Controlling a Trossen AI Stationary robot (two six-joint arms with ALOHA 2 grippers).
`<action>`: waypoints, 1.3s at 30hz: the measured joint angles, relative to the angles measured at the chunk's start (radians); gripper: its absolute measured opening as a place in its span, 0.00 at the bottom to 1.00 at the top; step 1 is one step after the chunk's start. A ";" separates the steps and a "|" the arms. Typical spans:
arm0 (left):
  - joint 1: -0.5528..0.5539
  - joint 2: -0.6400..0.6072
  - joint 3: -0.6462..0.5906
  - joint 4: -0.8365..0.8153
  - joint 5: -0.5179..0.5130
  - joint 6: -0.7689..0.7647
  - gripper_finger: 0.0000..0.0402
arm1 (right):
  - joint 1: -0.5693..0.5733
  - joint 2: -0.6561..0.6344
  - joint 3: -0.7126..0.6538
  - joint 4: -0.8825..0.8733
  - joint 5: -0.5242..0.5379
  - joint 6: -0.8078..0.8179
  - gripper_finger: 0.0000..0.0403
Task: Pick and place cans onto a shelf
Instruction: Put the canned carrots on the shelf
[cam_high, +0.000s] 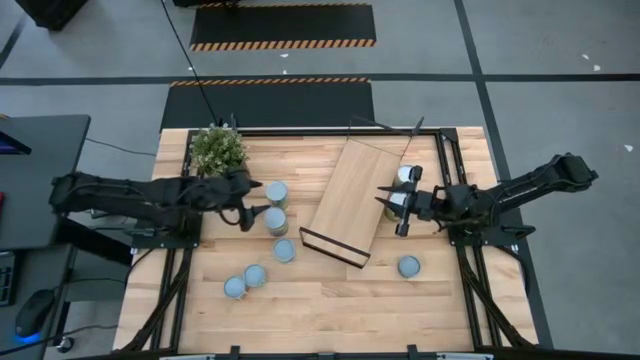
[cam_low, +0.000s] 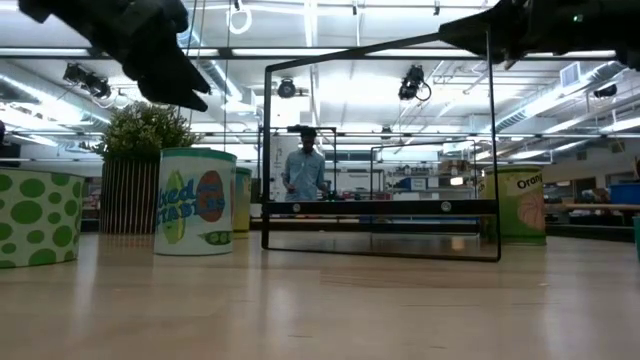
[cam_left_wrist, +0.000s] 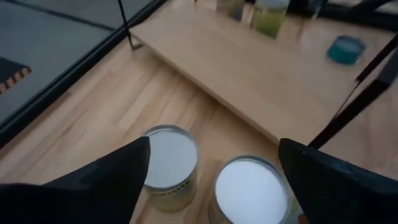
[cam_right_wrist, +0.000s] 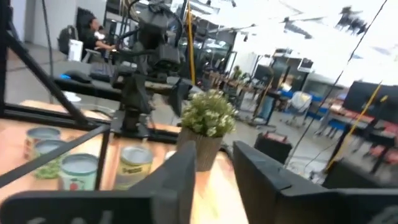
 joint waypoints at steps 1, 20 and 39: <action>0.003 0.022 0.015 -0.014 0.000 -0.002 0.85 | 0.002 -0.005 0.004 -0.004 0.008 -0.019 0.35; 0.144 0.393 0.364 -0.339 0.063 0.033 0.88 | -0.099 -0.007 0.047 -0.084 -0.168 -0.115 0.69; 0.150 0.407 0.422 -0.669 0.007 0.051 0.88 | -0.130 -0.007 0.047 -0.100 -0.173 -0.090 0.69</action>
